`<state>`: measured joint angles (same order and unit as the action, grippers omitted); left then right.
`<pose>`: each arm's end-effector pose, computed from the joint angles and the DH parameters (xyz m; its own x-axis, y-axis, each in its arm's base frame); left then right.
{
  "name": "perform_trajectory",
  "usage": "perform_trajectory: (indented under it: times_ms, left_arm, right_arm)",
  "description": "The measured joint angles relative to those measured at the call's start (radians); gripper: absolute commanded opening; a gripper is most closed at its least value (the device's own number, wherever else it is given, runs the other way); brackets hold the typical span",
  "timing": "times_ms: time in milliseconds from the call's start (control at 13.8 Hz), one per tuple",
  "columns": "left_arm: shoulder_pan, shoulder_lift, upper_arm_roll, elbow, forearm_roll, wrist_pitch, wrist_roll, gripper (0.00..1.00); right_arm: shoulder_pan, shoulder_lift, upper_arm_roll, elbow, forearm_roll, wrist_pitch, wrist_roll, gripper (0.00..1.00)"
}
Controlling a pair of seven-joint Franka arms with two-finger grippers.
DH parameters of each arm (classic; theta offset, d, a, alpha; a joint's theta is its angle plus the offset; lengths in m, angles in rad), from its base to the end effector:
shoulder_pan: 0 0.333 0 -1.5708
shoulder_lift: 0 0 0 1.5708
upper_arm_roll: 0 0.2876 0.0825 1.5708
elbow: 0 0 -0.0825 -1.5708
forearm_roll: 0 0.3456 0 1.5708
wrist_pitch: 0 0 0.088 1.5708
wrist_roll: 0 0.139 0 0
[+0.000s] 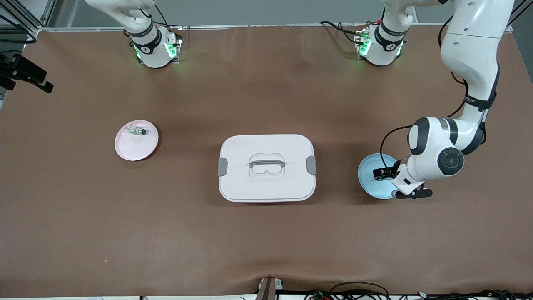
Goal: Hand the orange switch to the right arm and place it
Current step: 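Lower the left gripper and close it on the orange switch, then lift the orange switch off the blue plate with the left gripper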
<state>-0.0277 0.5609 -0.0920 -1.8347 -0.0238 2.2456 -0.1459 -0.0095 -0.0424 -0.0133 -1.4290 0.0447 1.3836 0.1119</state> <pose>0.5804 -0.0701 0.1856 0.9865 0.0488 -0.1561 0.0561 -0.9975 0.0428 0.4825 -0.0043 0.6291 0.9920 -0.1259 -0.0078 -0.1261 -0.9910 -0.0439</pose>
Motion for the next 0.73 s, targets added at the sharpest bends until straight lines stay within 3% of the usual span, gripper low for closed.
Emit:
perform_trajectory:
  times_ms: [727]
  left_arm:
    - [0.000,0.059,0.000,0.000,0.000,0.052,0.000,1.00]
  right_arm:
    - [0.002,-0.001,0.006,0.004,0.002,0.000,0.004,1.00]
